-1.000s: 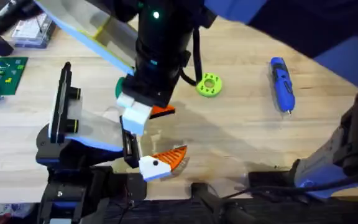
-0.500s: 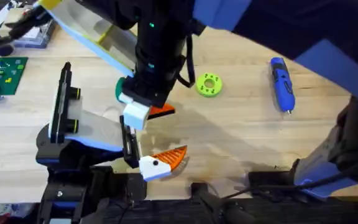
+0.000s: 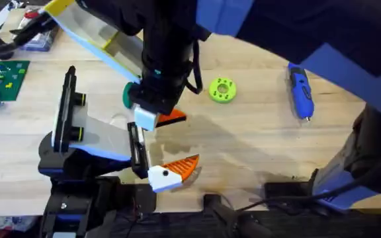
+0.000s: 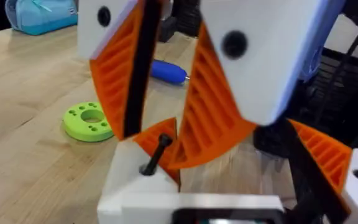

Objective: Pick up the gripper from the table and insert it into the empty holder that is missing its gripper. Then pick up a screw, insert it into the mounting hole, and use the screwdriver to tighten it. Finally, clean up the table by picking up the vegetable and placing it into the bucket.

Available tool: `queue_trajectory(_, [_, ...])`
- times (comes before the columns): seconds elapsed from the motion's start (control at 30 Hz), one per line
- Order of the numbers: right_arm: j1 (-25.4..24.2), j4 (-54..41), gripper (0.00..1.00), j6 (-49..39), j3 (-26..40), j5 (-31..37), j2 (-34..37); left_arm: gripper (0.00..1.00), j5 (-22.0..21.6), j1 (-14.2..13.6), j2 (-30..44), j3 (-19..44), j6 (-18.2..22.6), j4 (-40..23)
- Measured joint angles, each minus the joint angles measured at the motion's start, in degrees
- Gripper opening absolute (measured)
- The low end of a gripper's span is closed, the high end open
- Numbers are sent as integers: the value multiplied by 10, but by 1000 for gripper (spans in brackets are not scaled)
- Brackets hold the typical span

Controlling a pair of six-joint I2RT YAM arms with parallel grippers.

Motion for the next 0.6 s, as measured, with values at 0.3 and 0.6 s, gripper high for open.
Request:
queue_trajectory(0.3, [0, -1, 111, 1, 0, 0, 0, 989, 0, 0, 0, 0, 0, 0])
queue_trajectory(0.6, [0, -2, 3, 2, 0, 0, 0, 989, 0, 0, 0, 0, 0, 0])
